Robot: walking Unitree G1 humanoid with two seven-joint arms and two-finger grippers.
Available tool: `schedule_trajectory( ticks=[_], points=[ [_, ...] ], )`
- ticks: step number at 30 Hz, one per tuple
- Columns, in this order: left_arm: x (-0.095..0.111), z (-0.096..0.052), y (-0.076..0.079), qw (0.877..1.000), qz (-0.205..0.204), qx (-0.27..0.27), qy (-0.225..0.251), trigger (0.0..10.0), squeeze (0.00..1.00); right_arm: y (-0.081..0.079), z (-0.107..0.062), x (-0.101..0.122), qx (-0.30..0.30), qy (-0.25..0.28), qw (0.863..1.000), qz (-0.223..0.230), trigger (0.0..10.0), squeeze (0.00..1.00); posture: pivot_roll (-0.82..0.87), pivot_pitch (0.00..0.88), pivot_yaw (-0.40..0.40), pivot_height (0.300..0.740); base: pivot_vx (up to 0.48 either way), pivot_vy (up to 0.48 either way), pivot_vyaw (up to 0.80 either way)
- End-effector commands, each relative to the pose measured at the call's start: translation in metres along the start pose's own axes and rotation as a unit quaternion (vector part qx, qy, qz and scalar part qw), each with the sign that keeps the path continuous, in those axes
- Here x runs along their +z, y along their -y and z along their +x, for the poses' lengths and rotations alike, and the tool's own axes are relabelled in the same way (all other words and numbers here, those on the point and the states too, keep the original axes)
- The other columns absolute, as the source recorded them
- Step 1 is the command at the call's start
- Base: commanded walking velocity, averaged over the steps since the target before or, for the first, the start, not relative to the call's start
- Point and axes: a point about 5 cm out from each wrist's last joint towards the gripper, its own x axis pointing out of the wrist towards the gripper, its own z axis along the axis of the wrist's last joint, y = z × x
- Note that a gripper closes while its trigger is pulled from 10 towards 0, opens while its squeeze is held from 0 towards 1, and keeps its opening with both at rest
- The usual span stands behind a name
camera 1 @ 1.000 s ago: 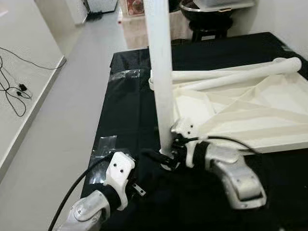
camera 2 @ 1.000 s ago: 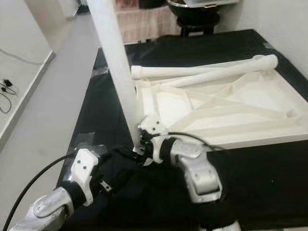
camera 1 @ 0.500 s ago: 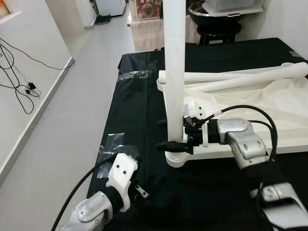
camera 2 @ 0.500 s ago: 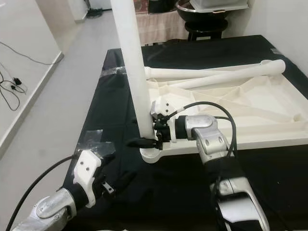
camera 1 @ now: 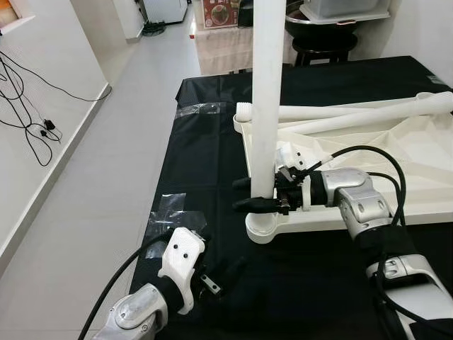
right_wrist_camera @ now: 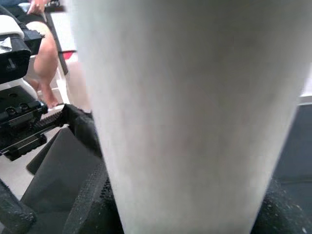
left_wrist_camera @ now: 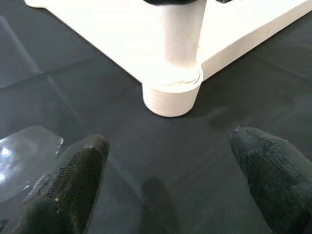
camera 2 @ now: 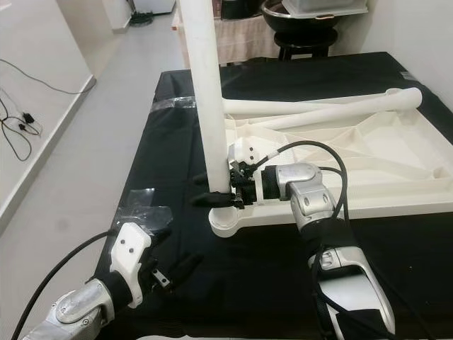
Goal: Building children table
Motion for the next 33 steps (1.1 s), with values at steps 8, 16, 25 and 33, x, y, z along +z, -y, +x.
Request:
schedule_trajectory(
  ticks=[8, 16, 25, 33],
  points=[
    [-0.003, -0.005, -0.005, 1.0, 0.003, 0.008, -0.01, 10.0, 0.0, -0.039, 0.015, -0.04, -0.427, -0.041, 0.903, 0.03, 0.0, 0.0, 0.05, 0.162, 0.085, 0.74, 0.0, 0.0, 0.0],
    [-0.003, -0.003, -0.006, 1.0, 0.005, 0.004, -0.01, 10.0, 0.0, -0.065, 0.039, -0.039, -0.417, -0.067, 0.906, 0.023, 0.0, 0.0, 0.04, 0.147, 0.089, 0.74, 0.0, 0.0, 0.0],
    [-0.001, -0.001, -0.007, 1.0, 0.007, 0.009, -0.006, 10.0, 0.0, -0.051, 0.05, -0.017, -0.352, -0.001, 0.934, 0.059, 10.0, 1.0, 0.05, 0.147, 0.085, 0.74, 0.0, 0.0, 0.0],
    [-0.001, 0.0, -0.005, 1.0, 0.006, 0.007, -0.005, 10.0, 0.0, -0.04, 0.029, 0.02, -0.075, 0.021, 0.996, -0.053, 10.0, 0.0, 0.06, 0.146, 0.08, 0.74, 0.0, 0.0, 0.0]
  ],
)
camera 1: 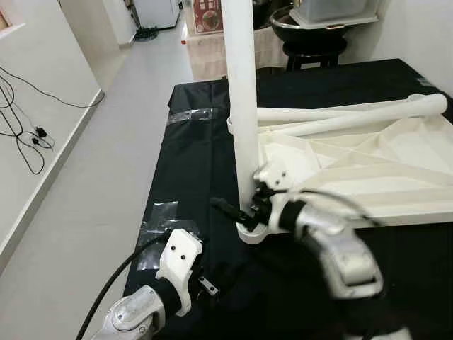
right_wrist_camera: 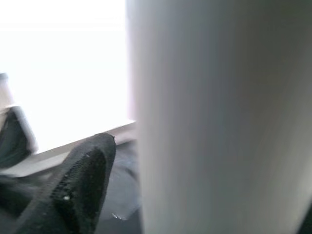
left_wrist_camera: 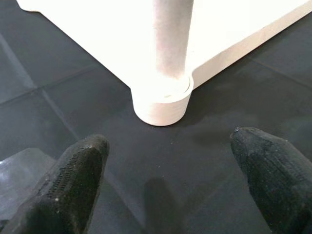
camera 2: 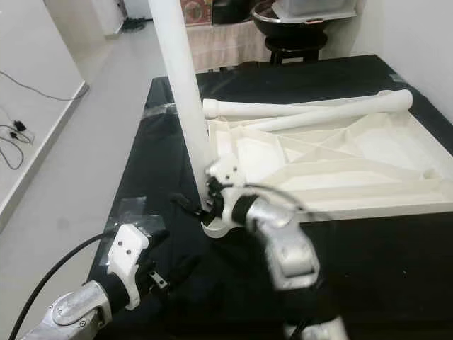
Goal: Building children table
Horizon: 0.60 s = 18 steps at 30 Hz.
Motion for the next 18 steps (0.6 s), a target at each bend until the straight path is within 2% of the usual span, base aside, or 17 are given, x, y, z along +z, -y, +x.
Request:
schedule_trajectory(
  ticks=[1, 4, 7, 8, 12, 13, 15, 16, 18],
  points=[
    [-0.006, -0.001, -0.001, 1.0, -0.001, 0.004, -0.014, 10.0, 0.0, -0.002, -0.002, -0.006, 0.077, -0.006, 0.997, -0.006, 10.0, 0.0, 0.06, 0.146, 0.08, 0.74, 0.0, 0.0, 0.0],
    [-0.006, -0.001, 0.0, 1.0, -0.002, 0.003, -0.014, 10.0, 0.0, 0.013, -0.005, -0.01, 0.126, -0.039, 0.991, -0.017, 10.0, 0.0, 0.07, 0.148, 0.079, 0.74, 0.0, 0.0, 0.0],
    [-0.006, -0.001, 0.0, 1.0, -0.002, 0.003, -0.014, 10.0, 0.0, 0.018, -0.006, -0.009, 0.145, -0.04, 0.989, -0.007, 10.0, 0.0, 0.07, 0.149, 0.078, 0.74, 0.0, 0.0, 0.0],
    [-0.006, -0.001, 0.001, 1.0, -0.002, 0.003, -0.014, 10.0, 0.0, 0.024, -0.005, -0.005, 0.171, -0.035, 0.985, 0.006, 10.0, 0.0, 0.07, 0.15, 0.076, 0.74, 0.0, 0.0, 0.0],
    [-0.006, -0.002, 0.001, 1.0, -0.003, 0.003, -0.014, 10.0, 0.0, 0.031, -0.004, -0.003, 0.192, -0.028, 0.981, 0.019, 10.0, 0.0, 0.08, 0.153, 0.075, 0.74, 0.0, 0.0, 0.0],
    [-0.006, -0.002, 0.002, 1.0, -0.003, 0.002, -0.014, 10.0, 0.0, 0.035, -0.002, -0.002, 0.201, -0.022, 0.979, 0.031, 3.3, 0.0, 0.08, 0.156, 0.075, 0.74, 0.0, 0.0, 0.0],
    [-0.006, -0.002, 0.002, 1.0, -0.003, 0.002, -0.015, 10.0, 0.0, 0.037, -0.001, -0.002, 0.205, -0.019, 0.978, 0.035, 3.3, 0.0, 0.08, 0.156, 0.075, 0.74, 0.0, 0.0, 0.0],
    [-0.006, -0.002, 0.002, 1.0, -0.004, 0.002, -0.015, 10.0, 0.0, 0.039, 0.0, -0.003, 0.21, -0.017, 0.977, 0.041, 0.0, 0.0, 0.09, 0.157, 0.074, 0.74, 0.0, 0.0, 0.0],
    [-0.006, -0.003, 0.003, 1.0, -0.004, 0.002, -0.015, 10.0, 0.0, 0.041, 0.0, -0.004, 0.214, -0.018, 0.976, 0.044, 0.0, 0.0, 0.09, 0.159, 0.074, 0.74, 0.0, 0.0, 0.0]
  ],
)
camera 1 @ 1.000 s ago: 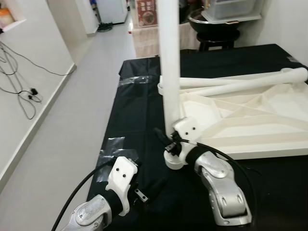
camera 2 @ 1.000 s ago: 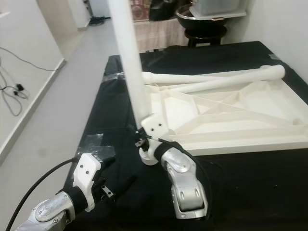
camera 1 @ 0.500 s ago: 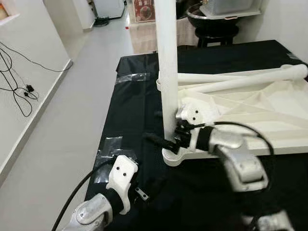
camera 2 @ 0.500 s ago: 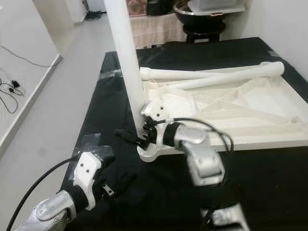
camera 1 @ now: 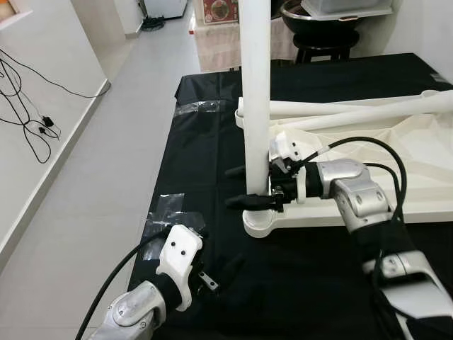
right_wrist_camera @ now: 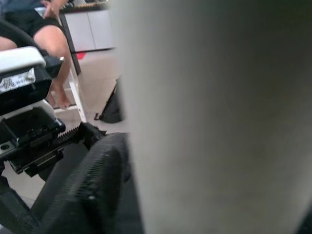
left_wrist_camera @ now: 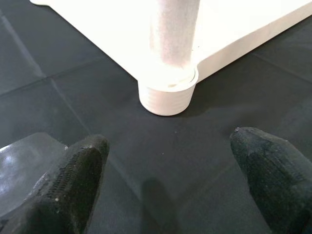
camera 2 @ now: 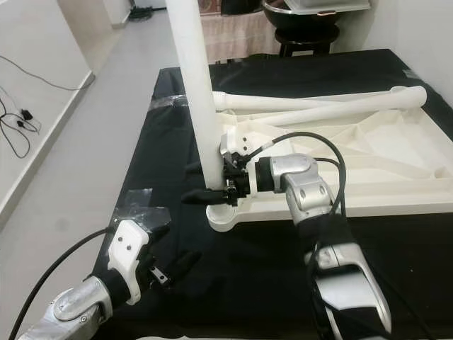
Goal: Building children table
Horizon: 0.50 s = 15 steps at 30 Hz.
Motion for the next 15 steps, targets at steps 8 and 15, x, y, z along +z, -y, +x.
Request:
schedule_trajectory(
  ticks=[8, 15],
  points=[
    [-0.004, -0.001, 0.002, 1.0, 0.0, 0.0, -0.01, 10.0, 0.0, 0.001, -0.002, -0.009, 0.0, 0.005, 1.0, 0.002, 0.0, 0.0, 0.08, 0.16, 0.073, 0.74, 0.0, 0.0, 0.0],
    [-0.004, -0.001, 0.001, 1.0, 0.0, 0.0, -0.01, 10.0, 0.0, -0.002, -0.014, -0.029, -0.179, -0.009, 0.984, -0.011, 0.0, 0.0, 0.06, 0.159, 0.062, 0.74, 0.0, 0.0, 0.0]
  ],
)
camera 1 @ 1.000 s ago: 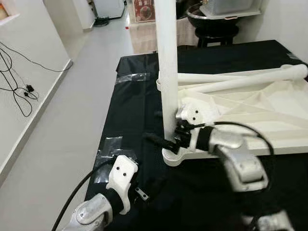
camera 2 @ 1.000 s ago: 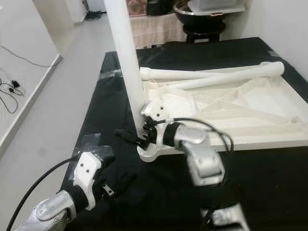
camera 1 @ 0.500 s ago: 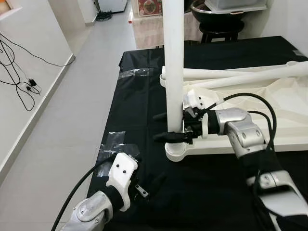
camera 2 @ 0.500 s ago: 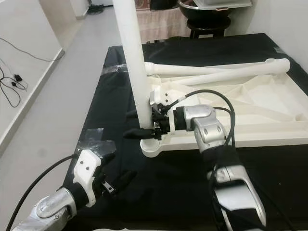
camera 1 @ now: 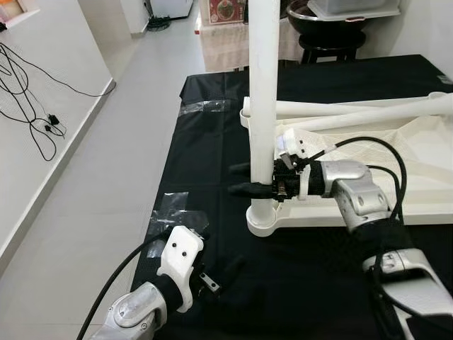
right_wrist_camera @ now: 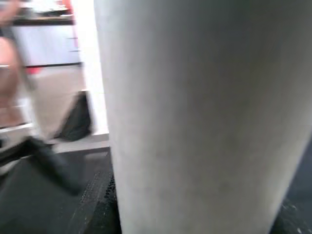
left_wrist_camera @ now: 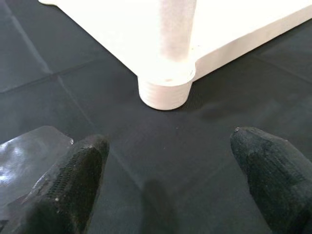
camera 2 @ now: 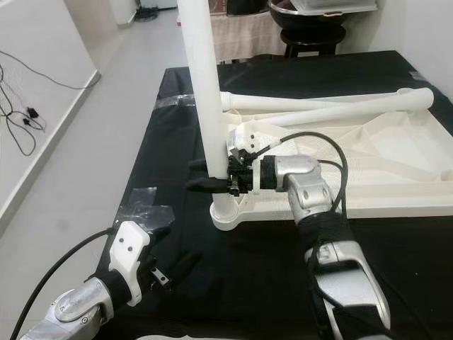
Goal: Building children table
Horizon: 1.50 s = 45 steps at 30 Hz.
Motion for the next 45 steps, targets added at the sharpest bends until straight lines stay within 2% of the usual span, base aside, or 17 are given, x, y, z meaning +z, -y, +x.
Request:
schedule_trajectory(
  ticks=[1, 2, 3, 5, 7, 8, 18, 19, 20, 23, 24, 29, 31, 32, 33, 34, 45],
  points=[
    [-0.004, -0.002, -0.001, 1.0, 0.001, 0.002, -0.01, 10.0, 0.0, -0.004, -0.006, -0.023, -0.125, -0.04, 0.991, 0.028, 0.0, 0.0, 0.05, 0.154, 0.054, 0.74, 0.0, 0.0, 0.0],
    [-0.004, -0.002, -0.001, 1.0, 0.001, 0.002, -0.01, 10.0, 0.0, -0.004, -0.006, -0.023, -0.125, -0.04, 0.991, 0.028, 0.0, 0.0, 0.05, 0.154, 0.054, 0.74, 0.0, 0.0, 0.0],
    [-0.005, -0.002, -0.001, 1.0, 0.001, 0.002, -0.01, 10.0, 0.0, -0.008, -0.007, -0.027, -0.178, -0.038, 0.982, 0.041, 0.0, 0.0, 0.05, 0.154, 0.054, 0.74, 0.0, 0.0, 0.0],
    [-0.005, -0.002, -0.001, 1.0, 0.001, 0.002, -0.01, 10.0, 0.0, -0.008, -0.007, -0.027, -0.178, -0.038, 0.982, 0.041, 0.0, 0.0, 0.05, 0.154, 0.054, 0.74, 0.0, 0.0, 0.0],
    [-0.005, -0.002, -0.004, 1.0, 0.003, 0.002, -0.012, 10.0, 0.0, -0.061, 0.005, -0.054, -0.303, -0.088, 0.947, 0.059, 0.0, 0.0, 0.05, 0.144, 0.076, 0.74, 0.0, 0.0, 0.0],
    [-0.006, -0.001, -0.005, 1.0, 0.004, 0.002, -0.012, 10.0, 0.0, -0.07, 0.006, -0.056, -0.325, -0.095, 0.939, 0.063, 0.0, 0.0, 0.03, 0.127, 0.084, 0.74, 0.0, 0.0, 0.0],
    [-0.008, 0.001, -0.005, 1.0, 0.006, 0.003, -0.014, 10.0, 0.0, -0.063, 0.017, -0.056, -0.315, -0.097, 0.942, 0.069, 0.0, 0.0, 0.05, 0.117, 0.065, 0.74, 0.0, 0.0, 0.0],
    [-0.008, 0.0, -0.005, 1.0, 0.006, 0.003, -0.014, 10.0, 0.0, -0.062, 0.021, -0.053, -0.306, -0.093, 0.944, 0.077, 10.0, 0.0, 0.05, 0.117, 0.07, 0.74, 0.0, 0.0, 0.0],
    [-0.008, 0.0, -0.004, 1.0, 0.006, 0.003, -0.015, 10.0, 0.0, -0.063, 0.026, -0.047, -0.28, -0.081, 0.953, 0.079, 10.0, 0.0, 0.05, 0.117, 0.072, 0.74, 0.0, 0.0, 0.0],
    [-0.008, 0.0, -0.004, 1.0, 0.006, 0.001, -0.015, 10.0, 0.0, -0.064, 0.029, -0.042, -0.262, -0.073, 0.959, 0.08, 10.0, 0.0, 0.05, 0.117, 0.072, 0.74, 0.0, 0.0, 0.0],
    [-0.008, 0.0, -0.004, 1.0, 0.006, 0.0, -0.015, 10.0, 0.0, -0.065, 0.032, -0.036, -0.232, -0.055, 0.967, 0.086, 10.0, 1.0, 0.06, 0.123, 0.072, 0.74, 0.0, 0.0, 0.0],
    [-0.007, 0.001, -0.003, 1.0, 0.005, 0.0, -0.013, 10.0, 0.0, -0.059, 0.037, -0.016, -0.093, -0.01, 0.994, 0.048, 10.0, 1.0, 0.07, 0.13, 0.063, 0.74, 0.0, 0.0, 0.0],
    [-0.006, 0.001, -0.003, 1.0, 0.005, 0.001, -0.012, 10.0, 0.0, -0.058, 0.037, -0.014, -0.056, -0.009, 0.997, 0.043, 10.0, 1.0, 0.07, 0.134, 0.063, 0.74, 0.0, 0.0, 0.0],
    [-0.006, 0.0, -0.002, 1.0, 0.004, 0.001, -0.011, 10.0, 0.0, -0.056, 0.035, -0.012, -0.008, -0.01, 1.0, 0.026, 10.0, 0.93, 0.08, 0.138, 0.069, 0.74, 0.0, 0.0, 0.0],
    [-0.006, 0.0, -0.002, 1.0, 0.004, 0.001, -0.011, 10.0, 0.0, -0.056, 0.035, -0.012, -0.008, -0.01, 1.0, 0.026, 10.0, 0.93, 0.08, 0.138, 0.069, 0.74, 0.0, 0.0, 0.0],
    [-0.005, 0.0, -0.001, 1.0, 0.003, -0.001, -0.01, 10.0, 0.0, -0.05, 0.031, -0.011, 0.06, -0.028, 0.998, -0.009, 10.0, 0.0, 0.08, 0.14, 0.072, 0.74, 0.0, 0.0, 0.0],
    [-0.003, -0.003, 0.002, 1.0, 0.001, -0.005, -0.011, 10.0, 0.0, -0.018, 0.02, -0.005, 0.124, -0.062, 0.99, 0.0, 10.0, 0.0, 0.12, 0.16, 0.07, 0.74, 0.0, 0.0, 0.0]
  ],
)
